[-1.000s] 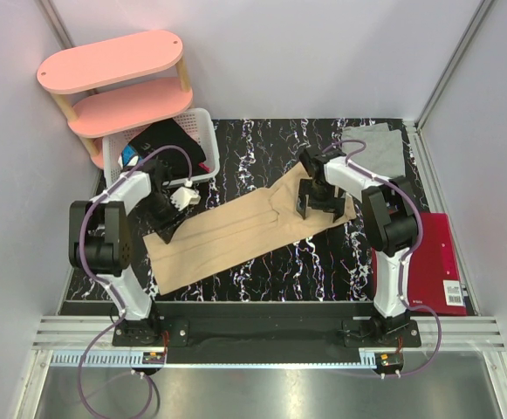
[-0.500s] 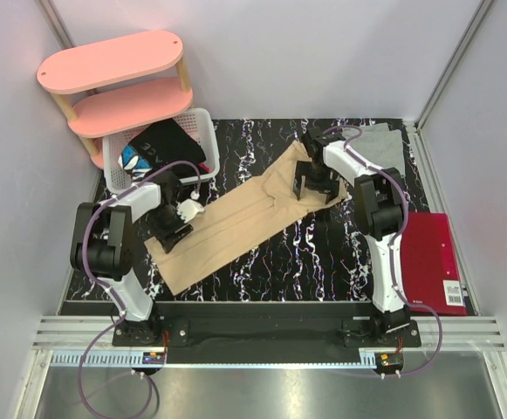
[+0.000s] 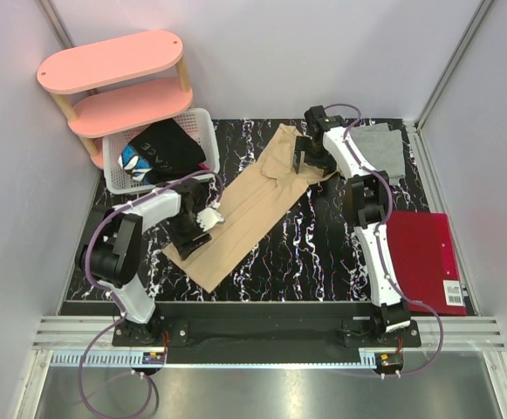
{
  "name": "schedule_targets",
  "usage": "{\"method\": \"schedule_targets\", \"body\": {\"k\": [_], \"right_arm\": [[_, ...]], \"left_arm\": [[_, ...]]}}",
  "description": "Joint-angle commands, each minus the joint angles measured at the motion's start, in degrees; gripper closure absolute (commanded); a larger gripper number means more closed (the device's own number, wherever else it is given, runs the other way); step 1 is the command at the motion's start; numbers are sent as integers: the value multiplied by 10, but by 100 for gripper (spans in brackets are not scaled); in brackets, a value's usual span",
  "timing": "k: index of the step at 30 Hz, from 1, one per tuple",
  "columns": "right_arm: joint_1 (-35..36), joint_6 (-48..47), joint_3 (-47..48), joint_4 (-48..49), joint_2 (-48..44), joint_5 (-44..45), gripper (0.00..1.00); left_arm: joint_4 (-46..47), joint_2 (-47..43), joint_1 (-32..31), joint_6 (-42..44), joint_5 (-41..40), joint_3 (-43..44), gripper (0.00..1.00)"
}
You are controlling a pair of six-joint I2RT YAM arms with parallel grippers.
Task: Fold and stack the t-shirts
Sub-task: Fold the tshirt
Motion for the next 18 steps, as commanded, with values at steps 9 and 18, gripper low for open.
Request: {"method": "schedule_targets", "body": {"k": [9, 18], "right_arm": [[-32, -69, 110, 40, 56, 35, 0], [-4, -84, 61, 81, -86, 51, 0]], "left_arm": [[-18, 31, -33, -42, 90, 84, 37], [-97, -72, -35, -49, 190, 98, 37]]}}
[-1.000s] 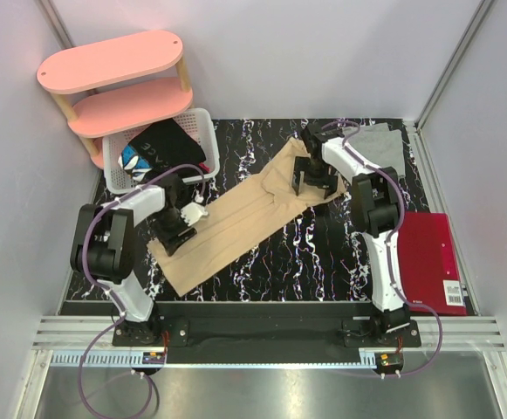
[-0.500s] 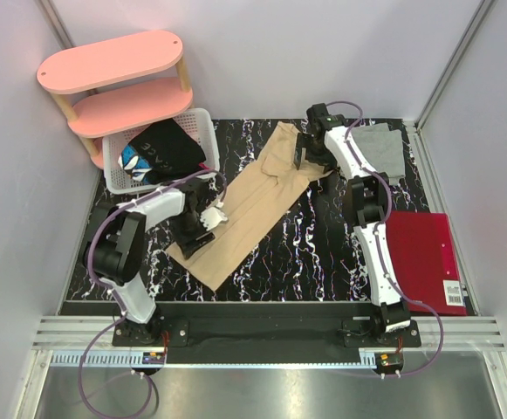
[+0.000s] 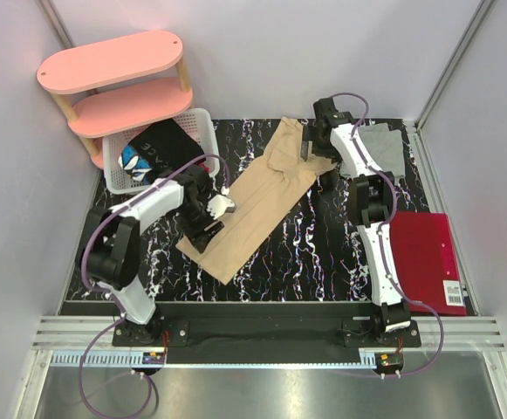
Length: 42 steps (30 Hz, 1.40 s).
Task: Fold and stack the t-shirts
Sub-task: Fold the tshirt
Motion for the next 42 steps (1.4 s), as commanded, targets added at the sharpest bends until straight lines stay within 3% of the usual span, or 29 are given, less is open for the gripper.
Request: {"method": "schedule_targets", "body": {"k": [1, 5, 9, 10, 12, 15, 21, 33, 42], "right_arm": [[33, -26, -11, 37, -140, 28, 0], [125, -70, -108, 47, -241, 80, 0], [276, -113, -230, 58, -326, 170, 0], [334, -120, -257, 60, -346, 201, 0], [383, -125, -342, 79, -368, 227, 0], [480, -131, -427, 105, -380, 242, 0], [576, -120, -432, 104, -353, 219, 0], [612, -111, -352, 128, -252, 105, 0], [612, -100, -256, 127, -162, 98, 3]], "left_arm": [[-50, -91, -1, -5, 60, 7, 37], [-58, -205, 59, -3, 55, 16, 37], [-42, -267, 271, -21, 89, 70, 36], [-38, -274, 302, -22, 101, 75, 35], [-14, -292, 371, -29, 98, 67, 34], [0, -283, 449, -30, 120, 55, 33], [-10, -180, 582, -57, 216, 78, 34], [-1, -150, 598, -41, 226, 43, 36], [5, -140, 598, -36, 216, 35, 36]]}}
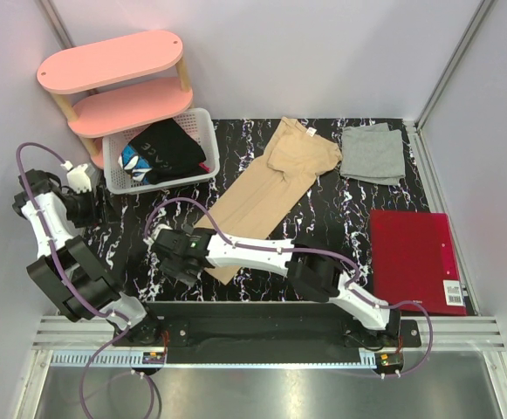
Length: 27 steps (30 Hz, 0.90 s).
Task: Fold and stack the t-shirts
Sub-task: Fold the tshirt
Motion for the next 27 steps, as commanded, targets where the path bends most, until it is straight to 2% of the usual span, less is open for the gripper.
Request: {"method": "schedule_targets", "body": {"k": [1, 8, 17, 27], "right_arm": [[1, 7, 52, 11, 25, -8, 4], [-7, 24, 31, 10, 30, -5, 7], [-51, 34, -9, 11, 38, 22, 12], [-58, 61, 4, 19, 59, -52, 18]], "left_arm": [[15, -9, 1, 12, 10, -10, 36], [19, -15, 1, 31, -5, -18, 36], [19, -18, 0, 33, 1, -19, 36], [19, -18, 1, 36, -1, -15, 36]]}}
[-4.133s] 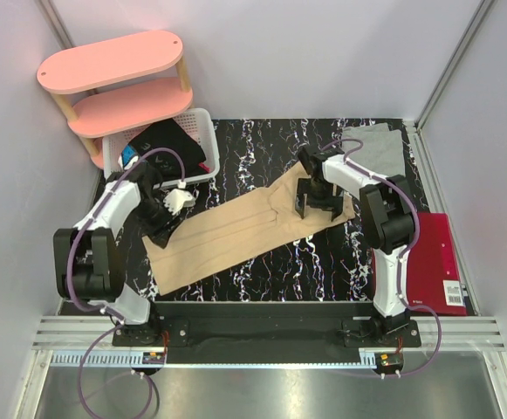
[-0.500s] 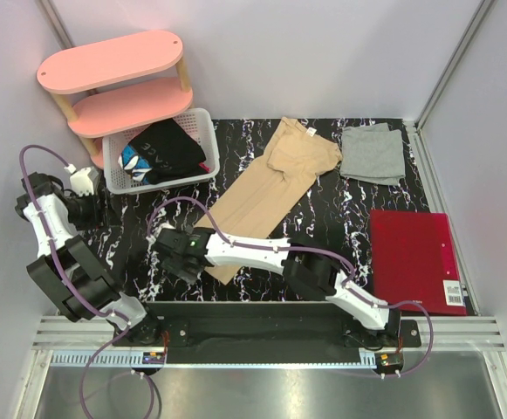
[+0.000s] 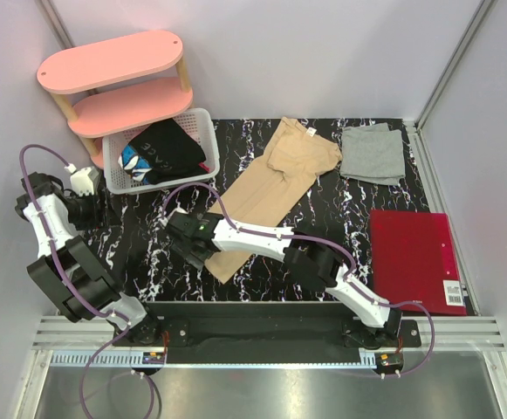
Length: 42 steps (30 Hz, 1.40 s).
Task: Fold and stack the t-shirts
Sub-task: Fold the tshirt
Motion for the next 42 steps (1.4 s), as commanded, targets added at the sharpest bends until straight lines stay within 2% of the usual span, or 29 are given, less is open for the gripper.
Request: {"method": "schedule_targets", "body": {"k": [1, 9, 13, 14, 17, 23, 24, 26, 30, 31, 32, 36, 42], "right_arm": [[4, 26, 5, 3, 26, -47, 19], [20, 39, -17, 3, 22, -82, 25], [21, 44, -18, 1, 35, -82, 35], [20, 45, -21, 1, 37, -79, 42], [18, 42, -30, 1, 45, -69, 52], [-4, 42, -53, 1, 50, -66, 59], [-6, 42, -56, 2, 50, -66, 64], [-11, 42, -63, 4, 53, -67, 67], [-17, 47, -66, 7, 70, -66, 83], [-17, 48, -63, 6, 71, -64, 95], [-17, 50, -62, 6, 71, -66, 100], [-8, 54, -36, -32, 50, -74, 100], [38, 41, 67, -124, 24, -136, 100]], "left_arm": [[13, -16, 0, 12, 2, 4, 36], [13, -11, 0, 14, 3, 6, 36], [14, -11, 1, 15, 6, 7, 36], [12, -13, 0, 15, 6, 5, 36], [12, -18, 1, 21, 2, 3, 36], [12, -22, 1, 28, -5, -1, 36], [11, -22, 1, 28, -7, -1, 36], [12, -23, 0, 30, -4, -2, 36], [12, -23, 1, 30, -3, -6, 36], [12, -23, 1, 32, -5, -8, 36], [11, -23, 0, 32, -7, -8, 36], [12, -27, 1, 36, -6, -11, 36], [12, -32, 1, 29, 2, -6, 36]]}}
